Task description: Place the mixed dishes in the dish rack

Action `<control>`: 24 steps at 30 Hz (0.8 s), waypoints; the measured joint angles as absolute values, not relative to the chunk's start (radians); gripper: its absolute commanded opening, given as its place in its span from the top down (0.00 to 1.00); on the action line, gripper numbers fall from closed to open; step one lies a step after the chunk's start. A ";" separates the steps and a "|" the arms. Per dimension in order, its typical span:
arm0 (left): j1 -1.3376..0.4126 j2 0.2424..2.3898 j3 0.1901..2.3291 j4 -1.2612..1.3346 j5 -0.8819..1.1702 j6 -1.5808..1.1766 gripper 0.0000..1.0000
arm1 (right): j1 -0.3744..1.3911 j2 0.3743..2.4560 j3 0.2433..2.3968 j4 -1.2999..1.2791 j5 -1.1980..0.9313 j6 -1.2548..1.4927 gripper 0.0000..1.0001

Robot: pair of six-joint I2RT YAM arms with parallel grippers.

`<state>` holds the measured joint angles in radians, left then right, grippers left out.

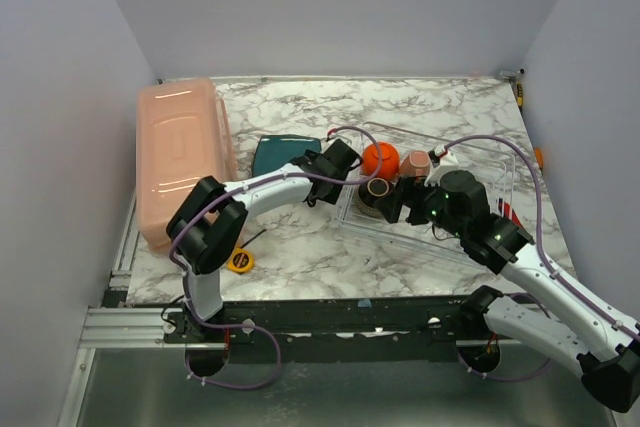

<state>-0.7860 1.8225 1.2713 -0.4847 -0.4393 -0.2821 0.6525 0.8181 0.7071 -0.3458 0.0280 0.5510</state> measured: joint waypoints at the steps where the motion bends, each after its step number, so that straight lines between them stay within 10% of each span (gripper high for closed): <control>1: -0.785 1.840 1.280 -0.480 -0.441 -0.274 0.35 | 0.653 0.818 0.707 -0.346 0.028 0.551 0.10; 13: -0.766 1.945 1.354 -0.470 -0.511 -0.215 0.54 | 0.653 0.821 0.707 -0.347 0.027 0.551 0.10; 24: -0.776 1.947 1.350 -0.450 -0.550 -0.170 1.00 | 0.653 0.846 0.704 -0.344 0.027 0.559 0.10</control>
<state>-0.7757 1.9469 1.3502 -0.4503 -0.5499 -0.1696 0.6525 0.8463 0.7036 -0.3439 0.0273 0.5591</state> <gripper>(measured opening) 0.129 0.901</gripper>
